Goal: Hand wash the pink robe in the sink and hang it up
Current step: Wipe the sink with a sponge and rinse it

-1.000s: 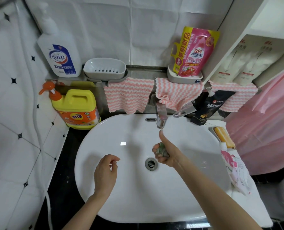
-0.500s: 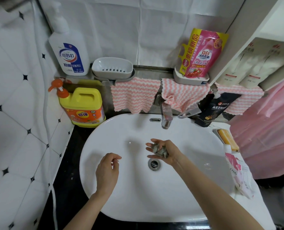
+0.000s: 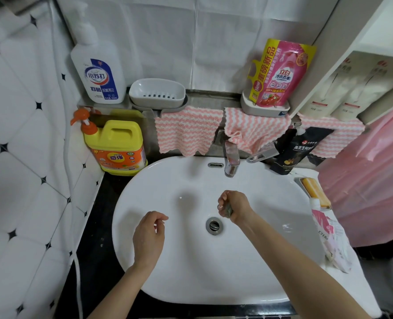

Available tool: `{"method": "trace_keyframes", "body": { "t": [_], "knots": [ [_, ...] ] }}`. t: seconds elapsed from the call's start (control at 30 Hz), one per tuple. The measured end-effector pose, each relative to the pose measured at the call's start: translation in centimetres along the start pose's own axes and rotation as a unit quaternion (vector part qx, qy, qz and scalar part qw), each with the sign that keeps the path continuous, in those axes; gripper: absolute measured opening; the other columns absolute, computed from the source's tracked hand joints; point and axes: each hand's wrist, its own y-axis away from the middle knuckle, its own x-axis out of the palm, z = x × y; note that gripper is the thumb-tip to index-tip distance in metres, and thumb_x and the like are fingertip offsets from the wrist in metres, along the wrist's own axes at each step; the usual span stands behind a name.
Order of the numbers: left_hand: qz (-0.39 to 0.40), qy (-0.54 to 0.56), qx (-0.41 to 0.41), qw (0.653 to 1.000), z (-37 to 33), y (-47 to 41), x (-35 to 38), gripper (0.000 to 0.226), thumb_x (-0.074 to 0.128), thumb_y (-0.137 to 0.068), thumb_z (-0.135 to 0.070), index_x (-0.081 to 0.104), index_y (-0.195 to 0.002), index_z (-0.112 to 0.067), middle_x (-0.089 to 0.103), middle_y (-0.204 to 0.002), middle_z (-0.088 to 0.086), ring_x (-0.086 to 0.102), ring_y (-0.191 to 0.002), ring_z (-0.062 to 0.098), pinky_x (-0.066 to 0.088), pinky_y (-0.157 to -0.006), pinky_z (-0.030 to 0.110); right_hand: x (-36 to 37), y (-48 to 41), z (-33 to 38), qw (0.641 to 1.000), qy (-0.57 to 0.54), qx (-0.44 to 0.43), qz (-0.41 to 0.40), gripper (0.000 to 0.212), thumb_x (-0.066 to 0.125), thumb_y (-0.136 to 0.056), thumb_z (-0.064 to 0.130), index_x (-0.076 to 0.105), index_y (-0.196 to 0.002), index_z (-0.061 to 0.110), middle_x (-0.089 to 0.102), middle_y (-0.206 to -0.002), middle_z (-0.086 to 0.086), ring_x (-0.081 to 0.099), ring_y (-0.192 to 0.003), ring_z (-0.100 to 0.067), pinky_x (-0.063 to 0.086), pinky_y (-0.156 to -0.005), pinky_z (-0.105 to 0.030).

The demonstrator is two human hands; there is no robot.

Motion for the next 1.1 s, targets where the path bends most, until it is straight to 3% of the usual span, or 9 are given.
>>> {"method": "trace_keyframes", "body": {
  "t": [0.13,0.37,0.57,0.7,0.83,1.1],
  "knots": [
    [0.0,-0.001,-0.007,1.0,-0.1,0.1,-0.1,0.031,0.054,-0.086,0.006,0.061,-0.083,-0.024,0.067,-0.087,-0.01,0.06,-0.079,0.011,0.049,-0.068,0.028,0.2,0.0,0.2,0.999,0.027,-0.019,-0.02,0.035,0.017,-0.08,-0.005,0.033,-0.054,0.011,0.038,-0.046,-0.007,0.031,-0.045,-0.016,0.023,-0.038,-0.011],
    [-0.001,-0.011,-0.01,1.0,0.0,0.4,-0.4,0.03,0.054,-0.087,0.005,0.061,-0.083,-0.024,0.067,-0.087,-0.009,0.059,-0.078,0.01,0.048,-0.067,0.025,1.3,-0.5,0.5,0.997,0.047,-0.029,-0.052,0.03,0.02,-0.073,-0.005,0.034,-0.053,0.013,0.035,-0.041,-0.003,0.028,-0.044,-0.015,0.021,-0.037,-0.012],
    [-0.01,-0.017,-0.012,1.0,0.6,0.7,-1.3,0.03,0.055,-0.086,0.006,0.062,-0.083,-0.022,0.066,-0.086,-0.008,0.061,-0.079,0.011,0.048,-0.067,0.025,2.0,-0.7,-0.1,0.997,0.026,-0.019,-0.074,0.028,0.021,-0.072,-0.005,0.034,-0.054,0.014,0.034,-0.048,-0.004,0.025,-0.043,-0.014,0.017,-0.041,-0.013],
    [-0.014,-0.027,-0.012,0.999,1.0,0.7,-1.7,0.028,0.055,-0.087,0.006,0.063,-0.084,-0.021,0.066,-0.086,-0.007,0.061,-0.079,0.011,0.044,-0.065,0.019,2.4,-0.2,-0.4,0.997,-0.015,-0.005,-0.081,0.022,0.019,-0.059,-0.004,0.032,-0.055,0.013,0.032,-0.051,-0.004,0.024,-0.046,-0.014,0.019,-0.035,-0.012],
    [-0.013,-0.026,-0.019,0.999,0.8,0.6,-1.5,0.028,0.052,-0.087,0.007,0.062,-0.089,-0.019,0.065,-0.089,-0.006,0.062,-0.081,0.015,0.048,-0.067,0.026,2.6,0.1,-0.3,0.995,-0.049,0.014,-0.086,0.017,0.022,-0.053,-0.001,0.03,-0.054,0.013,0.029,-0.041,-0.002,0.021,-0.045,-0.015,0.018,-0.035,-0.01],
    [-0.011,-0.047,-0.009,0.999,-0.5,0.1,-0.9,0.03,0.053,-0.089,0.003,0.056,-0.112,-0.014,0.051,-0.109,-0.006,0.057,-0.084,0.01,0.04,-0.06,0.012,1.9,-0.8,-0.8,0.993,-0.06,0.021,-0.1,0.029,0.022,-0.078,-0.003,0.03,-0.056,0.014,0.027,-0.054,-0.003,0.02,-0.046,-0.015,0.015,-0.038,-0.012]
  ]
}}
